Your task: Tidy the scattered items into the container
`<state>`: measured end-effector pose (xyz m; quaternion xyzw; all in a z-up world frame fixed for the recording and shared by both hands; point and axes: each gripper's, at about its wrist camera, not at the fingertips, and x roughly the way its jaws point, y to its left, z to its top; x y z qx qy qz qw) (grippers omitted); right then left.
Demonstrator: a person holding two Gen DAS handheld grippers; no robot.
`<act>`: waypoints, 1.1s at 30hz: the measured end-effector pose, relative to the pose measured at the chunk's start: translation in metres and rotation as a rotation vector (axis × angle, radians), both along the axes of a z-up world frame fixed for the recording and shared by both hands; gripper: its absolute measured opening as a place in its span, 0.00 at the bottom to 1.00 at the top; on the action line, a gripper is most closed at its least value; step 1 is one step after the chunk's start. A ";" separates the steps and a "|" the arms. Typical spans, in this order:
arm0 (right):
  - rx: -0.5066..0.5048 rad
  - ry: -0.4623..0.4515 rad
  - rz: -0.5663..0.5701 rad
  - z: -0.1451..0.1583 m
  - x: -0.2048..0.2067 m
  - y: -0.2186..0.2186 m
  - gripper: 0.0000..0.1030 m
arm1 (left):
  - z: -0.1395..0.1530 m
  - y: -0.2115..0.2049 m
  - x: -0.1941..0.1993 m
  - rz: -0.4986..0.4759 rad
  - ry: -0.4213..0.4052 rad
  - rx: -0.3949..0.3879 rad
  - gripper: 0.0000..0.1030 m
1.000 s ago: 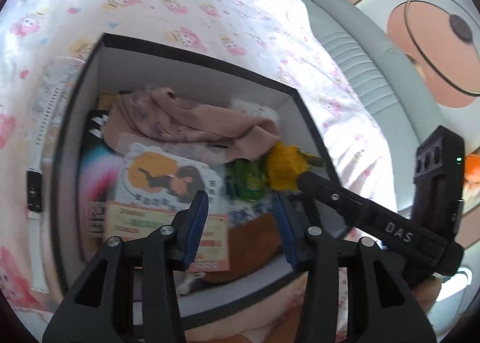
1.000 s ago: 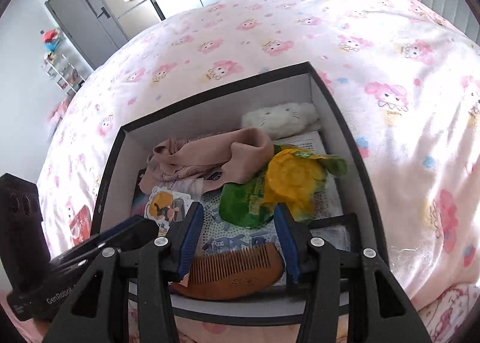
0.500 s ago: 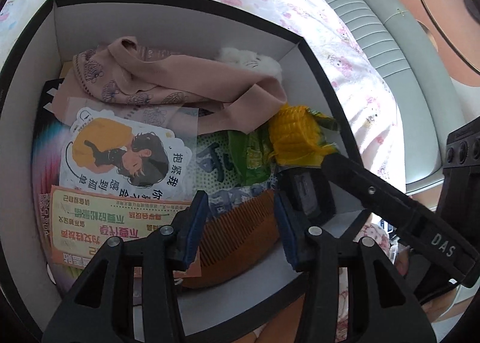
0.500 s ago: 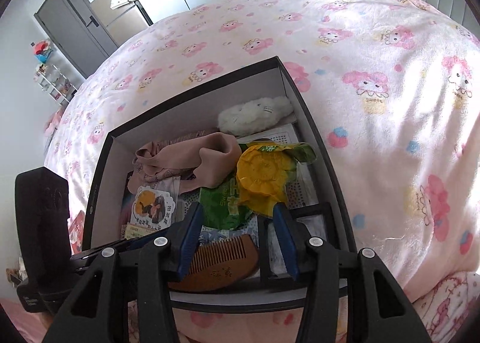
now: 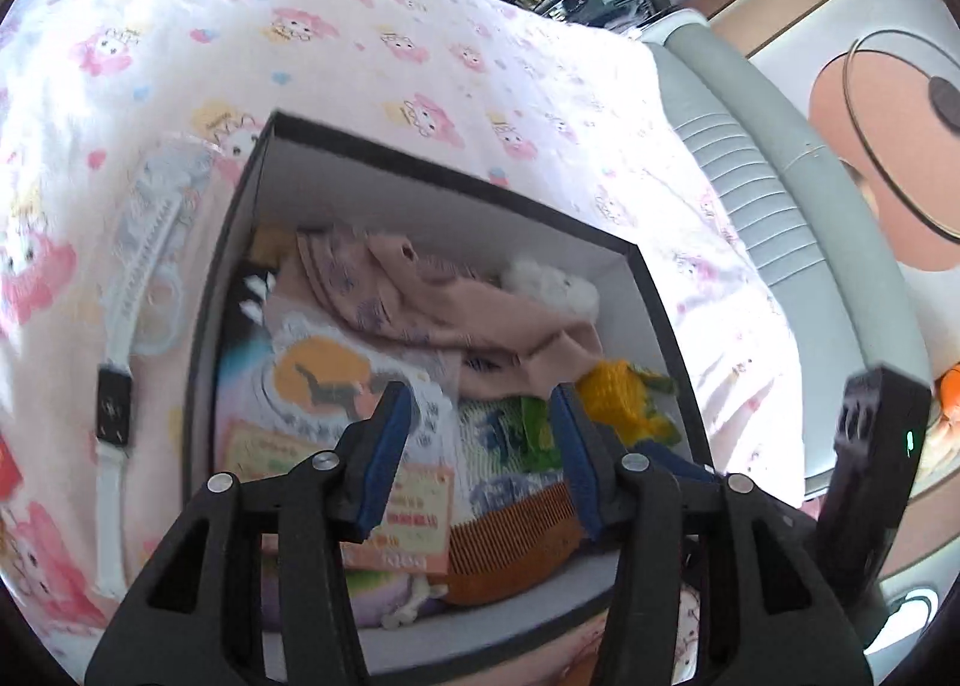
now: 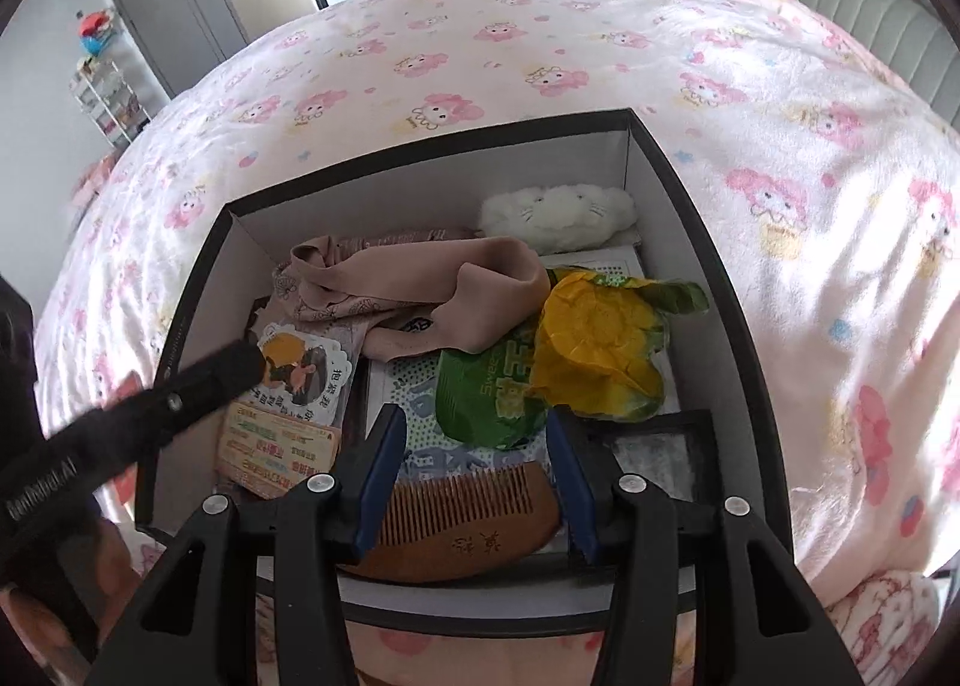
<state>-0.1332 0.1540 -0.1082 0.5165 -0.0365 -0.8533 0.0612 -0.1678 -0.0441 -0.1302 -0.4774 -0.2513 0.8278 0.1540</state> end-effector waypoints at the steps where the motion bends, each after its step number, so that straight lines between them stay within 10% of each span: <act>1: -0.001 -0.008 0.021 -0.001 -0.003 -0.004 0.43 | 0.005 0.003 -0.010 0.001 -0.018 -0.074 0.46; 5: -0.078 -0.078 0.100 -0.007 -0.022 -0.021 0.43 | 0.004 0.019 -0.049 -0.048 -0.117 -0.322 0.47; 18: -0.085 -0.152 0.137 -0.026 -0.055 -0.026 0.43 | -0.032 0.035 -0.097 -0.110 -0.246 -0.530 0.56; 33: -0.113 -0.157 0.122 -0.034 -0.037 -0.018 0.43 | -0.043 0.042 -0.093 -0.168 -0.291 -0.546 0.49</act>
